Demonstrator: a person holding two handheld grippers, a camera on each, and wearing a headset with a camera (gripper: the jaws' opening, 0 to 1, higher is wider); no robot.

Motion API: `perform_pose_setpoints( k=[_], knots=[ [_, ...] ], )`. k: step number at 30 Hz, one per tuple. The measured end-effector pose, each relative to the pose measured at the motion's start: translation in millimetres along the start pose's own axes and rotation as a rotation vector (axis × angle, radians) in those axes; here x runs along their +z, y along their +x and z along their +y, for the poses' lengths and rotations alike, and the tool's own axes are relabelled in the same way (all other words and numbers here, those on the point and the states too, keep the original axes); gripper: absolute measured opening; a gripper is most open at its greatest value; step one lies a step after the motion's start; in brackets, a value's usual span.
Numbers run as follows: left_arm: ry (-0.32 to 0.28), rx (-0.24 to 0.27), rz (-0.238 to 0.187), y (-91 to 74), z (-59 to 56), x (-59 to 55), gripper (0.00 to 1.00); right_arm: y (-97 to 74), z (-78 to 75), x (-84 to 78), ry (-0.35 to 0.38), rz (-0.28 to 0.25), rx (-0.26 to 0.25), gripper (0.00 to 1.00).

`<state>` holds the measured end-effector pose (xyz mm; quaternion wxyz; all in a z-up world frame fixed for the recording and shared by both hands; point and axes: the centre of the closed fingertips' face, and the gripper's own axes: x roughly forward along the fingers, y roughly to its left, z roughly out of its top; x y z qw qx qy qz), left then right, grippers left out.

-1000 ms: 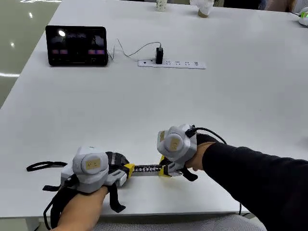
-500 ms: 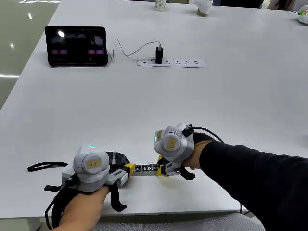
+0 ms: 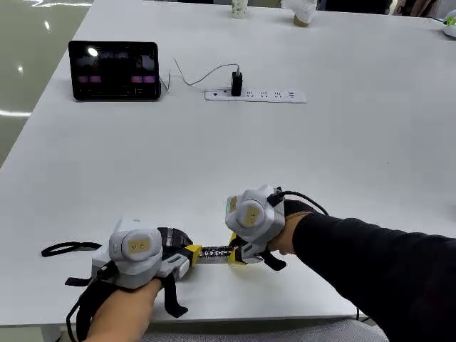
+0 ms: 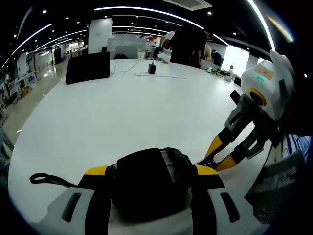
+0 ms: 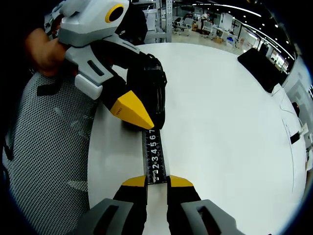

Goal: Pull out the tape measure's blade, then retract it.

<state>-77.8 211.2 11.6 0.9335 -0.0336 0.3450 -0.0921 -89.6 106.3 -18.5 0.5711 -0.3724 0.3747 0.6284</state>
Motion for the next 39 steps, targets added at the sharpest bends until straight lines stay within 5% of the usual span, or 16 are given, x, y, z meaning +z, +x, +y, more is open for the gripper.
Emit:
perform_pose_setpoints(
  k=[39],
  knots=[
    [-0.001, -0.002, 0.0, -0.4, -0.1, 0.2, 0.61, 5.0, 0.8, 12.0, -0.012, -0.013, 0.012, 0.11]
  ],
)
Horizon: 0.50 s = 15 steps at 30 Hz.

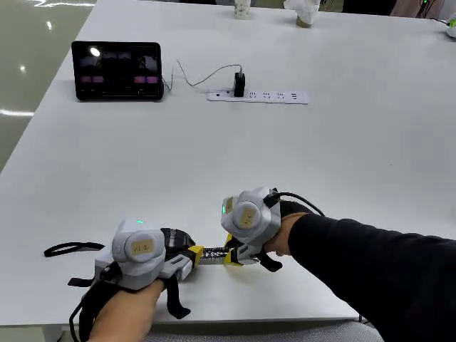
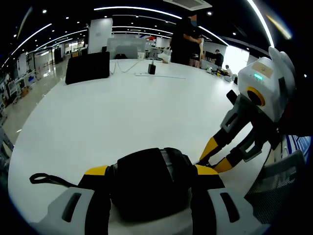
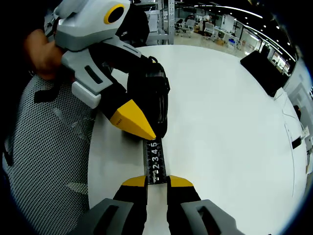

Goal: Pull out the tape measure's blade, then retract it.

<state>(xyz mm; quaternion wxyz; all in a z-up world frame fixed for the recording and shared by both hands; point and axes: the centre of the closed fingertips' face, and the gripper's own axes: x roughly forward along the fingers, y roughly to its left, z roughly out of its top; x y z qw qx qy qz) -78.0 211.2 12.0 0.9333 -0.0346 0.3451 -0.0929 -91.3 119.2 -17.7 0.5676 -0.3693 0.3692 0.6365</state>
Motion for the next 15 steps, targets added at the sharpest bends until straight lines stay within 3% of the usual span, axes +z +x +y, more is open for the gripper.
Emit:
perform_pose_setpoints(
  k=[15],
  knots=[
    [-0.001, -0.002, -0.001, 0.1, 0.1, 0.0, 0.61, 3.8, 1.4, 7.0, -0.007, -0.015, -0.001, 0.11]
  ],
)
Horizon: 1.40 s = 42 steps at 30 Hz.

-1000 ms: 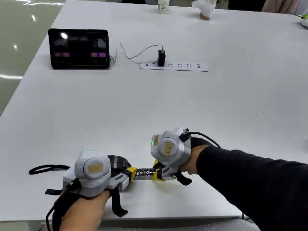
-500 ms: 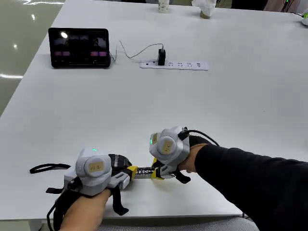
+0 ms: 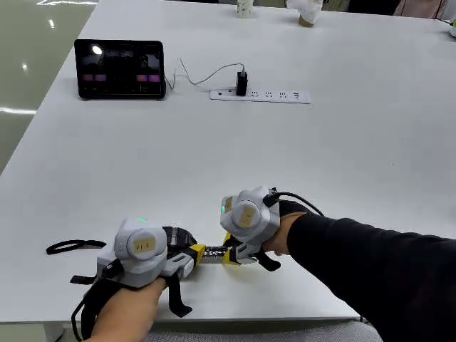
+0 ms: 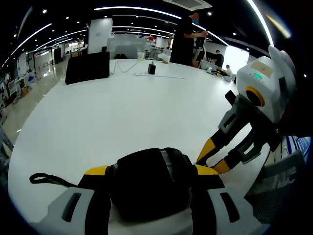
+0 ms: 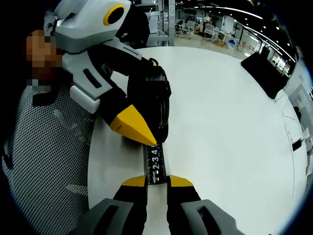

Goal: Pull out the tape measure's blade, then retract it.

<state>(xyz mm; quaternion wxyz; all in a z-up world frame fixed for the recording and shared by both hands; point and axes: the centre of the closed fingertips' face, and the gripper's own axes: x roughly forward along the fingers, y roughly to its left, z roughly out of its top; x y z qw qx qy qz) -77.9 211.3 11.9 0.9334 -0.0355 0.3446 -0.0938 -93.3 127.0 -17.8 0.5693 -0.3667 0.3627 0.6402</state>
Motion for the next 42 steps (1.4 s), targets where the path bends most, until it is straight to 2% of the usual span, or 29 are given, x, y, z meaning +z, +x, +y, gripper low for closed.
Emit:
perform_pose_setpoints(
  k=[42],
  knots=[
    [-0.022, -0.01, -0.011, -0.6, 1.1, 0.7, 0.61, 7.8, 0.4, 15.4, 0.005, -0.048, 0.009, 0.12]
  ],
)
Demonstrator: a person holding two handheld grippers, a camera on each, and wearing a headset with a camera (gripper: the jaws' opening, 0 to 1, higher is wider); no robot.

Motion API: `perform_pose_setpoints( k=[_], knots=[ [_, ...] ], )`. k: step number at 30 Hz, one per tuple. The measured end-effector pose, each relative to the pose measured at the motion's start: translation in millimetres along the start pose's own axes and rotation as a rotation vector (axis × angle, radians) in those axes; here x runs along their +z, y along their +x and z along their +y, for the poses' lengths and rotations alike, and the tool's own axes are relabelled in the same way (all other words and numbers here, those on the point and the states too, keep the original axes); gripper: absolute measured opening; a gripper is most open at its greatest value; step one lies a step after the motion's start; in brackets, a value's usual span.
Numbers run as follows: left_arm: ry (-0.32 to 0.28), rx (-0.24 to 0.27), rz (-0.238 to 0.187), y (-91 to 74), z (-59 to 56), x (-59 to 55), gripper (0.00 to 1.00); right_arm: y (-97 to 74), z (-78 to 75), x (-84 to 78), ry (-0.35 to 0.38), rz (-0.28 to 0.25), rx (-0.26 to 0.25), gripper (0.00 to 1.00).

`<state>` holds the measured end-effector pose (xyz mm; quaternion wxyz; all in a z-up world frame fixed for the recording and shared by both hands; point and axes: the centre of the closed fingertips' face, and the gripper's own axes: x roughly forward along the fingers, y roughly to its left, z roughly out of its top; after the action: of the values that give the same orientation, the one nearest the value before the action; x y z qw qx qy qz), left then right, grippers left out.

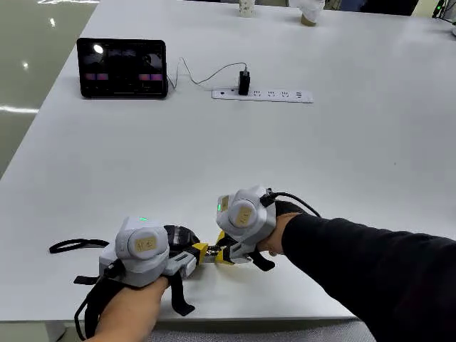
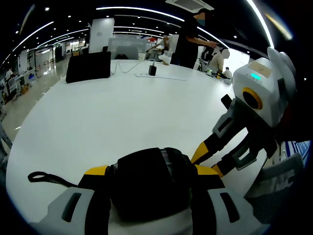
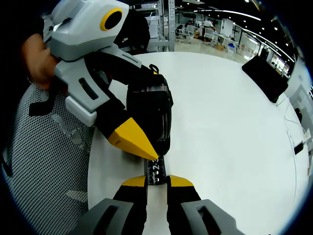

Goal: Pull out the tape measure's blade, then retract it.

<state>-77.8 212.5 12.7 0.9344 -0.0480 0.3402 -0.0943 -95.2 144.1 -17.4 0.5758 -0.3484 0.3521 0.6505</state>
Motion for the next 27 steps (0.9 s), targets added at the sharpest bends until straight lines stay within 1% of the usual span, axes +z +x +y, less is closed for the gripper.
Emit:
perform_pose_setpoints(
  k=[18, 27],
  knots=[
    [-0.009, -0.004, -0.002, -0.1, -0.2, 0.4, 0.61, 5.7, 0.4, 11.3, 0.002, -0.029, 0.006, 0.12],
    [-0.016, -0.004, -0.003, -0.1, 0.3, 0.5, 0.61, 8.5, 1.5, 16.5, 0.001, -0.055, 0.009, 0.12]
  ],
)
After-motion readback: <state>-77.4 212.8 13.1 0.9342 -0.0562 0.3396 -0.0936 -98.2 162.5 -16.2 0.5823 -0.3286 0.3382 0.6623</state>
